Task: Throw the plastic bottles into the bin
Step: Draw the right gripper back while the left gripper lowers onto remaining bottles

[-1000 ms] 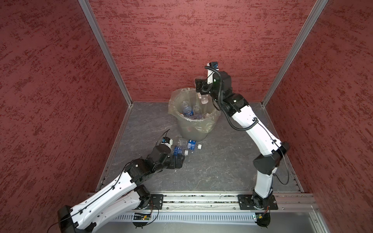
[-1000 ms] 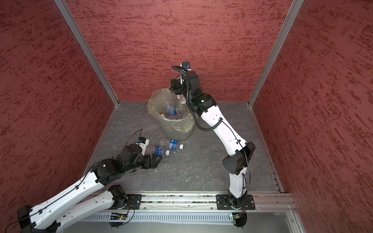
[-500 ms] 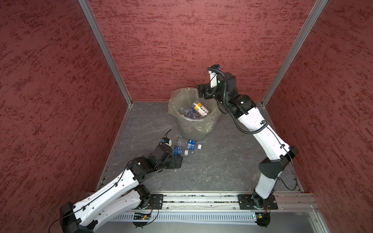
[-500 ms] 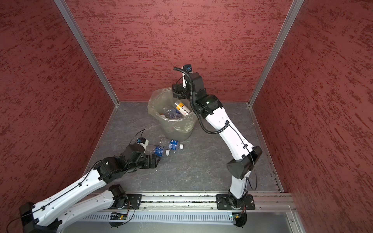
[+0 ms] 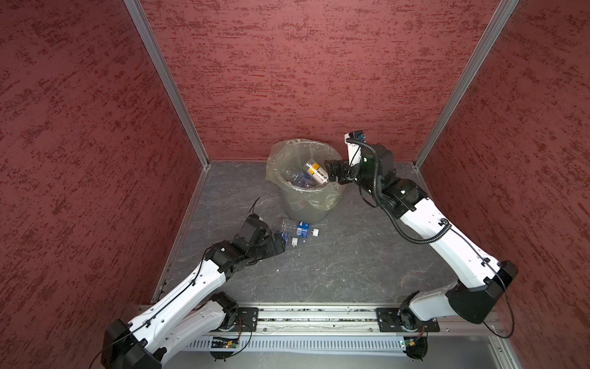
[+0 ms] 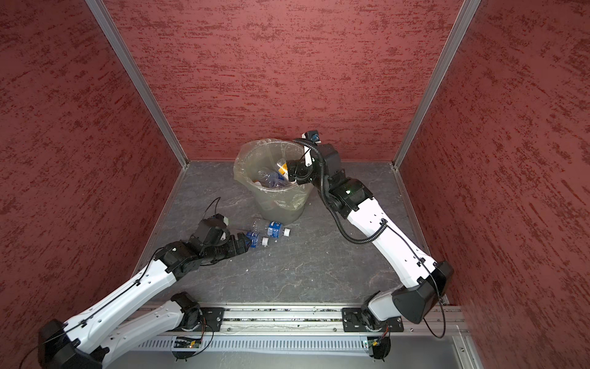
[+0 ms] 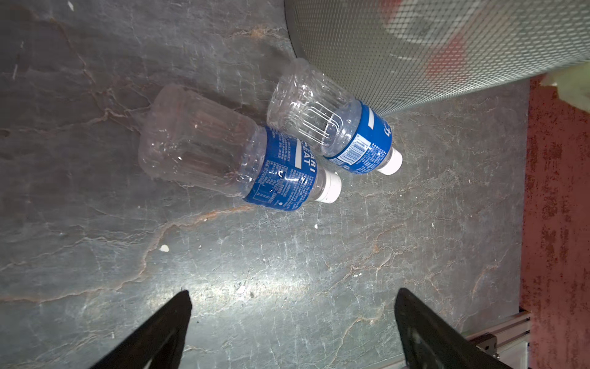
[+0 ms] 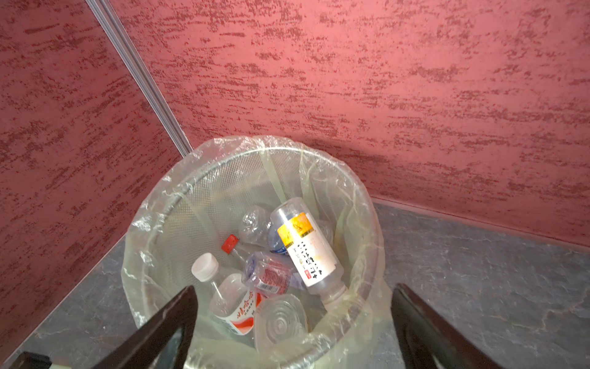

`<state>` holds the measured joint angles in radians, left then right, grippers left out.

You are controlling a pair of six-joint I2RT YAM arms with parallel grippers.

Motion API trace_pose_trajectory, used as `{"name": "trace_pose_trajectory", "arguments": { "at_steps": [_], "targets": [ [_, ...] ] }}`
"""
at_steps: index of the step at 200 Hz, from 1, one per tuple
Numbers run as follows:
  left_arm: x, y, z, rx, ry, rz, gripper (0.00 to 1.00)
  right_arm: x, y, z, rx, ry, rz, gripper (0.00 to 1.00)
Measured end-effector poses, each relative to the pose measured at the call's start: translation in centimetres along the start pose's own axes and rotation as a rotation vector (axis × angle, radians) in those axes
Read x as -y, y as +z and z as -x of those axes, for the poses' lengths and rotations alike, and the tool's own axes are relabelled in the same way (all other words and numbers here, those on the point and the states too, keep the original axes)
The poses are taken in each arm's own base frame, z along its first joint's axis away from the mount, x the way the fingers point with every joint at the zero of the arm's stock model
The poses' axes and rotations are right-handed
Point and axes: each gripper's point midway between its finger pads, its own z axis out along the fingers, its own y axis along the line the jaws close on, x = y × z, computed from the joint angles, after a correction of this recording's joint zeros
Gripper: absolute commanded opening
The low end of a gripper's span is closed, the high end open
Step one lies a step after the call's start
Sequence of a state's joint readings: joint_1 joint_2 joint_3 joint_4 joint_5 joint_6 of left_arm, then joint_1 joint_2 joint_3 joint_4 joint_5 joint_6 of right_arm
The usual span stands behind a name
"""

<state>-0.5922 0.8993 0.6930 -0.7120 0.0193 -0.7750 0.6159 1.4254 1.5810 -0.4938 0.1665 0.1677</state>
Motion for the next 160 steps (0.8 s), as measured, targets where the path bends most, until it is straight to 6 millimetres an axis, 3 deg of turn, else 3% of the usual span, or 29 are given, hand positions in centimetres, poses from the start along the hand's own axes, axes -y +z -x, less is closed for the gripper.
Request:
{"name": "trace_pose_trajectory", "arguments": {
  "at_steps": [23,65,160],
  "targets": [
    [0.1,0.9,-0.1,-0.025,-0.059,0.007,0.99,0.4,-0.9,-1.3,-0.011,0.008,-0.002,0.94],
    [0.0,2.0,-0.1,-0.041,-0.205,0.028,1.00,0.9,-2.5,-1.8,0.007,0.021,0.000,0.94],
    [-2.4,3.8,1.5,0.021,-0.524,0.166,0.99,1.4,-2.8,-3.2,-0.008,0.017,-0.014,0.94]
  ]
}}
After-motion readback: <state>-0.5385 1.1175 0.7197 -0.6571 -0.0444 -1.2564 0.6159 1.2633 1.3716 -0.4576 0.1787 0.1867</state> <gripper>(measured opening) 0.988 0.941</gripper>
